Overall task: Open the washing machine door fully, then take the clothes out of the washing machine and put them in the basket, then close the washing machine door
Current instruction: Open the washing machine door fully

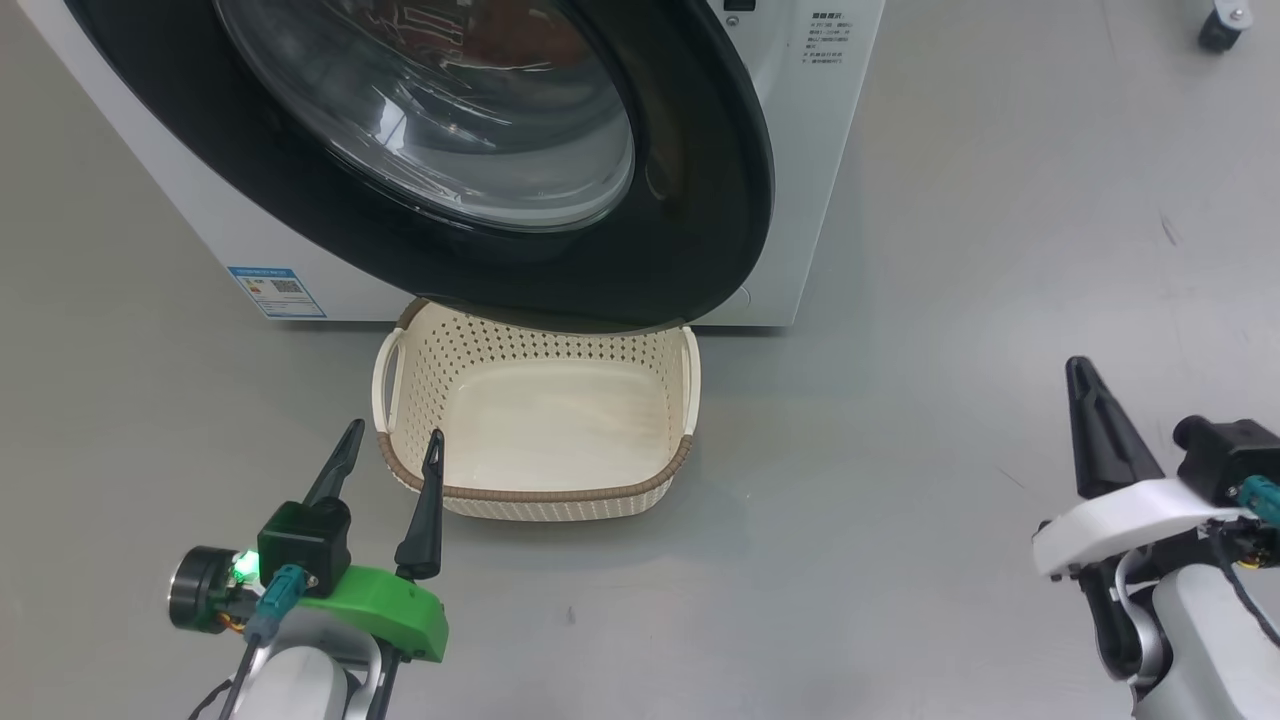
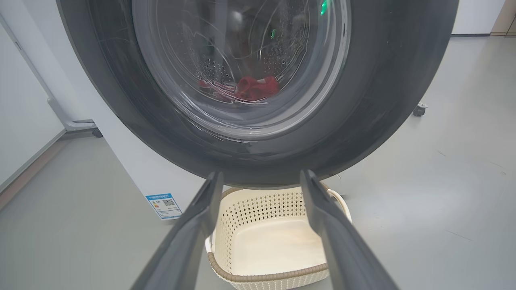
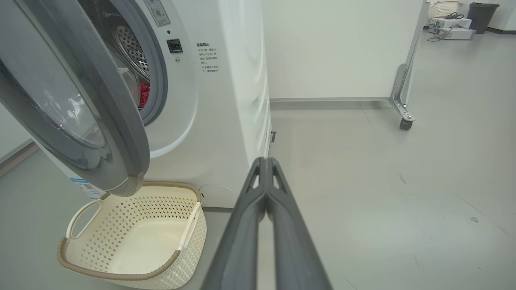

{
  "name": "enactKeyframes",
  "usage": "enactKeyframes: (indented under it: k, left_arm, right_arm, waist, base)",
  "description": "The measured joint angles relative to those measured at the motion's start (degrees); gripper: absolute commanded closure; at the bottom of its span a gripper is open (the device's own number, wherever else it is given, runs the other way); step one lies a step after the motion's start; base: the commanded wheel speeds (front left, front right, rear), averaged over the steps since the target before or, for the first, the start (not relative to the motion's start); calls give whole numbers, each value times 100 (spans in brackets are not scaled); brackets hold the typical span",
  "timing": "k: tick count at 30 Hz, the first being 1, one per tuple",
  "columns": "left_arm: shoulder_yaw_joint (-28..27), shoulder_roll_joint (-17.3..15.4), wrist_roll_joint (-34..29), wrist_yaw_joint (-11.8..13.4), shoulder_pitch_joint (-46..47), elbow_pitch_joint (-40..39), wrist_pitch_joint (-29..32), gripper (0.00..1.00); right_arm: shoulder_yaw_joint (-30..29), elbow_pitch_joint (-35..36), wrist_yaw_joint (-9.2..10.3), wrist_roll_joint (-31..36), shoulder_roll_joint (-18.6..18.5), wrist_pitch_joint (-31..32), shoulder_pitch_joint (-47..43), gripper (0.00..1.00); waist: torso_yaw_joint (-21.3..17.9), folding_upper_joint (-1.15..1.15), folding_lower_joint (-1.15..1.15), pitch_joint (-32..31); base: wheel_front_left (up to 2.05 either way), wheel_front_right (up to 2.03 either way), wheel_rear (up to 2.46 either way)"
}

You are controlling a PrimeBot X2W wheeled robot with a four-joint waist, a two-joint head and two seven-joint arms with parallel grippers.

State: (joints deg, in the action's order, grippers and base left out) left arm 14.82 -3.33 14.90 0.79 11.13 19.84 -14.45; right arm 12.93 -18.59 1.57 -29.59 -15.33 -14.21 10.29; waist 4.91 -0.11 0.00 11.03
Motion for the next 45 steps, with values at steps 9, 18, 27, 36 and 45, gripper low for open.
enactKeyframes:
  k: [9,18,27,36,45]
  left_arm:
    - [38,19,-40,-7,30,-30,1,0]
    - [104,25,-41,-18,189,-90,0,0]
    - [245,55,-60,-85,393,-103,0,0]
    - [327,85,-59,-110,529,-131,0,0]
    - [398,107,-54,-110,625,-123,0,0]
  right_arm:
    - [-958,146,-569,-1770,476,13,501,100]
    - [-1619,122,-803,-4212,1067,1042,1221,100]
    - [-1802,1,-795,-5725,968,2531,2215,100]
    - [-1464,-179,-497,-5965,645,3668,2866,100]
    - [-1069,-519,-283,-5954,531,4345,3301,100]
  waist:
    - [45,0,0,120]
    - [99,0,0,322]
    - [317,0,0,562]
    - [608,0,0,791]
    - [879,0,0,953]
  base:
    - [0,0,0]
    - [0,0,0]
    - [0,0,0]
    - [0,0,0]
    - [0,0,0]
